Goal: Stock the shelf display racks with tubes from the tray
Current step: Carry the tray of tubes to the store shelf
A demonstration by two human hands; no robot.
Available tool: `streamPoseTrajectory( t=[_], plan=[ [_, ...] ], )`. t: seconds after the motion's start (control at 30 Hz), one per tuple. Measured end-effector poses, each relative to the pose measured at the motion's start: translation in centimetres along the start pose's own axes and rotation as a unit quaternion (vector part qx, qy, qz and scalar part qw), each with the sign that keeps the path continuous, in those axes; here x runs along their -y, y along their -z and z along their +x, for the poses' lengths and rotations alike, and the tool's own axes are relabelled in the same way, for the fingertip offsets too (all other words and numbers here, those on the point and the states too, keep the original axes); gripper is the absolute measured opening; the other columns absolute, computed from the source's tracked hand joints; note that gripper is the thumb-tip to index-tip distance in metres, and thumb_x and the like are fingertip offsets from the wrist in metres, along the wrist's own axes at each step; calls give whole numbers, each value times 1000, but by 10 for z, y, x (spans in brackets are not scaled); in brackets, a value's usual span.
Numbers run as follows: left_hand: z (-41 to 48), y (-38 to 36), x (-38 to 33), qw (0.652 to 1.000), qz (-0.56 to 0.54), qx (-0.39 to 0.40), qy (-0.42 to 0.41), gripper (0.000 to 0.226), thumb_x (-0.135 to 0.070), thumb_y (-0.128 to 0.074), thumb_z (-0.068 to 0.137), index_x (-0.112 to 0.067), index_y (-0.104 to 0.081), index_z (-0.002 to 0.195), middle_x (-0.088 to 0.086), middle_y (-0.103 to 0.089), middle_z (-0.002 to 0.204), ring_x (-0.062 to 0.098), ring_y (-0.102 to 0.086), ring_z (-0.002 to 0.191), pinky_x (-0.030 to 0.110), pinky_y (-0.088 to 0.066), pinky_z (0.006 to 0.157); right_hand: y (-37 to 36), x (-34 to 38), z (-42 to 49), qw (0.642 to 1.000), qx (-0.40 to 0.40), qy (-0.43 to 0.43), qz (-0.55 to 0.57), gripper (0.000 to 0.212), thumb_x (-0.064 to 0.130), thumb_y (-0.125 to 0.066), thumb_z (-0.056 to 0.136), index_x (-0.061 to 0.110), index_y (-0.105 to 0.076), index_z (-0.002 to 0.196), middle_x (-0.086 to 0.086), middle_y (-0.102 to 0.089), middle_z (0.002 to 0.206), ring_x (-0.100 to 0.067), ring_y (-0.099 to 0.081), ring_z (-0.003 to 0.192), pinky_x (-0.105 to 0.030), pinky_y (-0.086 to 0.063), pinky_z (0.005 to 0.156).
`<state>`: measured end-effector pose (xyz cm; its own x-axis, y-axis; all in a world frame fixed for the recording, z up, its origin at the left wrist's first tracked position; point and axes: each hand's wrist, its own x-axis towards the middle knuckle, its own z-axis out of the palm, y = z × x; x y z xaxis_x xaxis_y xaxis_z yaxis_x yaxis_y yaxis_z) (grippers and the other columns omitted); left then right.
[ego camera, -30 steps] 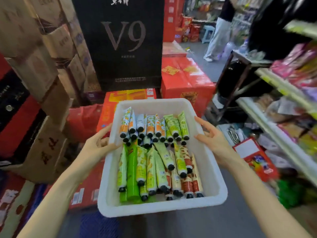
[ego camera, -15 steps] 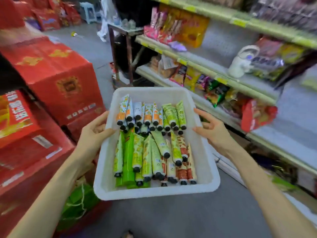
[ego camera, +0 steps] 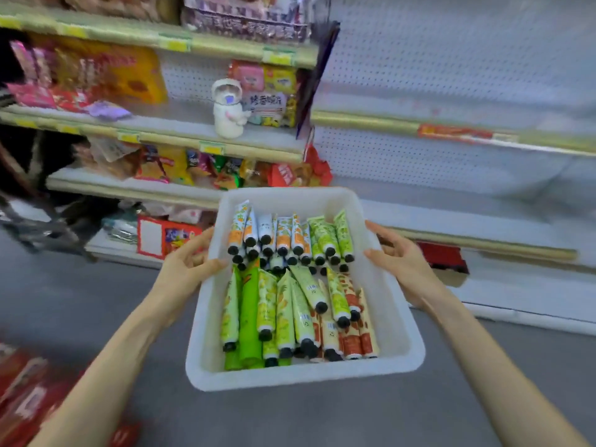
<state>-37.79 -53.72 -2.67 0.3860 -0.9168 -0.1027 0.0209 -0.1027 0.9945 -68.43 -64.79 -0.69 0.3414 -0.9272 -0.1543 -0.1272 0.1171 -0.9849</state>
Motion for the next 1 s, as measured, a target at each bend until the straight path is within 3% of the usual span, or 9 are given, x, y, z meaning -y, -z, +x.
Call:
streamPoseTrajectory(
  t=[0.1, 0.23, 0.4, 0.57, 0.6, 0.67, 0.77, 0.87, 1.0],
  plan=[
    [23, -53, -12, 997, 17, 80, -2, 54, 1, -60, 85, -28, -49, 129, -7, -74, 79, 12, -68, 67, 27, -56, 59, 53, -2, -16, 998, -55, 2, 20, 51, 3, -59, 88, 30, -50, 130, 2, -74, 90, -19, -71, 80, -32, -59, 67],
    [57, -114, -22, 987, 36, 152, -28, 55, 8, -58, 83, -22, -52, 129, -10, -73, 83, 15, -66, 77, 27, -56, 65, 103, -6, -30, 990, -130, -3, 47, 51, 3, -60, 86, 28, -50, 130, -6, -73, 97, -23, -70, 81, -42, -58, 74],
    [104, -183, -27, 967, 7, 255, 3, 53, -5, -70, 76, -28, -56, 123, 1, -69, 85, 4, -62, 60, 17, -50, 50, 147, -12, -32, 977, -206, -17, 45, 53, 3, -60, 87, 24, -49, 134, -1, -73, 78, -17, -70, 69, -29, -57, 60],
    [164, -242, -33, 944, 41, 327, -1, 66, -15, -76, 73, -29, -50, 133, 5, -49, 73, 17, -47, 63, 20, -37, 57, 178, -13, -14, 957, -284, -22, 52, 51, 1, -58, 87, 25, -50, 132, 3, -66, 60, -13, -66, 58, -25, -54, 54],
    [174, -254, -34, 939, 50, 339, -12, 66, -10, -72, 77, -24, -46, 136, 6, -49, 66, 11, -48, 58, 16, -38, 52, 183, -12, -10, 953, -299, -22, 51, 51, 1, -58, 88, 26, -51, 131, 1, -65, 61, -14, -66, 57, -25, -54, 53],
    [189, -276, -41, 934, 64, 349, -34, 62, 4, -61, 82, -13, -40, 138, -16, -57, 51, -5, -52, 48, 5, -38, 48, 192, -8, -2, 941, -333, -16, 52, 51, 0, -57, 88, 29, -52, 129, -10, -60, 66, -18, -64, 59, -26, -55, 55],
    [202, -305, -53, 923, 84, 373, -50, 60, 6, -57, 84, -12, -38, 138, -21, -48, 37, -7, -49, 41, 3, -34, 45, 207, -7, 10, 928, -369, -13, 44, 49, 1, -59, 87, 36, -55, 121, -16, -57, 77, -25, -62, 70, -31, -58, 64],
    [218, -331, -57, 916, 79, 392, -34, 61, 7, -58, 83, -11, -39, 138, -19, -52, 41, -6, -48, 39, 3, -33, 42, 225, -9, 15, 920, -387, -22, 60, 49, 1, -59, 87, 33, -53, 124, -10, -71, 79, -20, -69, 66, -30, -58, 57],
    [236, -373, -57, 899, 82, 429, -10, 70, -10, -70, 72, -19, -44, 137, -4, -65, 65, 4, -57, 56, 13, -41, 51, 259, -17, 19, 914, -401, -37, 53, 49, 4, -61, 87, 31, -52, 127, -22, -64, 89, -22, -68, 66, -32, -59, 61]
  ],
)
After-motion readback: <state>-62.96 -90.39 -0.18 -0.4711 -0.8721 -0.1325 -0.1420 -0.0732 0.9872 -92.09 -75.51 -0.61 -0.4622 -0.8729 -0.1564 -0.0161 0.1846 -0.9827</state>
